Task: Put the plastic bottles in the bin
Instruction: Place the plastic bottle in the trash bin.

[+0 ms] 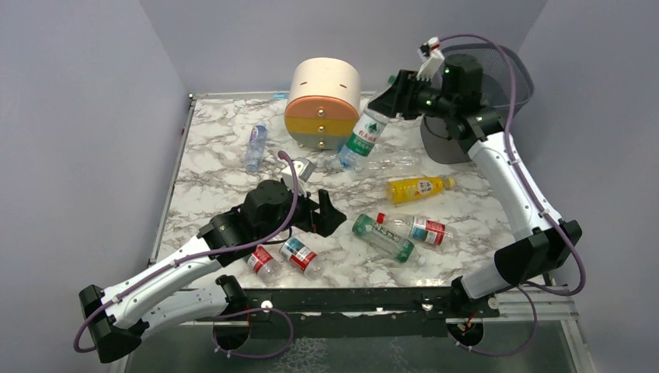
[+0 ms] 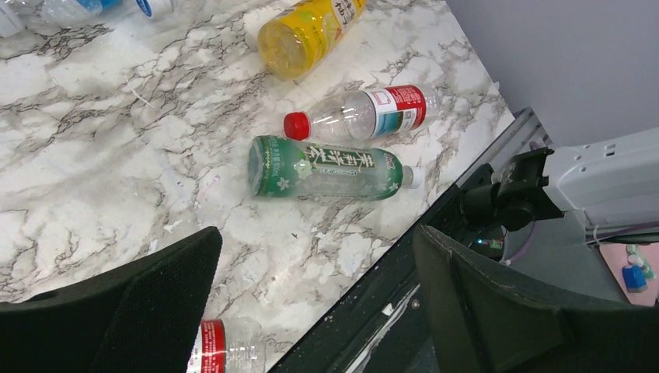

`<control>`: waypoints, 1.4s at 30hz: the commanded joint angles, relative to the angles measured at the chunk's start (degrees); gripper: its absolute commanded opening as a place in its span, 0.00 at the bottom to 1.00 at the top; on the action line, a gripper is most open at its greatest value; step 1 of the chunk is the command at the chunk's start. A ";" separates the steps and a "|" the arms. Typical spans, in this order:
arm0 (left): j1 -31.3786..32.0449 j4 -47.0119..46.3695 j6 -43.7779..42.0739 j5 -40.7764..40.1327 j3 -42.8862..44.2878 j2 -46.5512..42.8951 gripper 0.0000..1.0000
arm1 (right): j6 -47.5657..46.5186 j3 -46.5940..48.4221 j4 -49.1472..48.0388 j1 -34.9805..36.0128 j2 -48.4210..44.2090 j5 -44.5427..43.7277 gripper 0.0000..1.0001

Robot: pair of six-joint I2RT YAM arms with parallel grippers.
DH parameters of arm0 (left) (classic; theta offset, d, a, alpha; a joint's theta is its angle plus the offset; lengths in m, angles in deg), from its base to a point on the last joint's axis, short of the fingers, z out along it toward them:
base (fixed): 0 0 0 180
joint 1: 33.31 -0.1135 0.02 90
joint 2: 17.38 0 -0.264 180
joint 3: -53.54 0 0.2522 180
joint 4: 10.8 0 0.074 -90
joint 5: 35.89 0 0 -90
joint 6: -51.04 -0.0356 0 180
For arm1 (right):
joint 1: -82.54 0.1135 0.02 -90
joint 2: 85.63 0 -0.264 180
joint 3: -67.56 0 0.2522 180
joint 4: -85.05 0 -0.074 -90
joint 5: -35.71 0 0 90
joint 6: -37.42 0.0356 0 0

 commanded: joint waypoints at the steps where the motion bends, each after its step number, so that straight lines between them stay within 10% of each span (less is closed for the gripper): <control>1: 0.23 0.92 -0.14 -1.38 -0.79 -1.23 0.99 | -1.90 6.87 4.47 -6.07 0.45 -1.57 0.59; 22: 0.20 0.57 -0.09 -1.60 -3.32 0.17 0.99 | 21.30 7.63 -19.30 -40.67 2.99 8.40 0.59; 42: 0.23 -0.82 -0.78 -1.09 -3.34 2.54 0.99 | 18.67 9.83 -15.12 -43.61 7.15 -7.83 0.60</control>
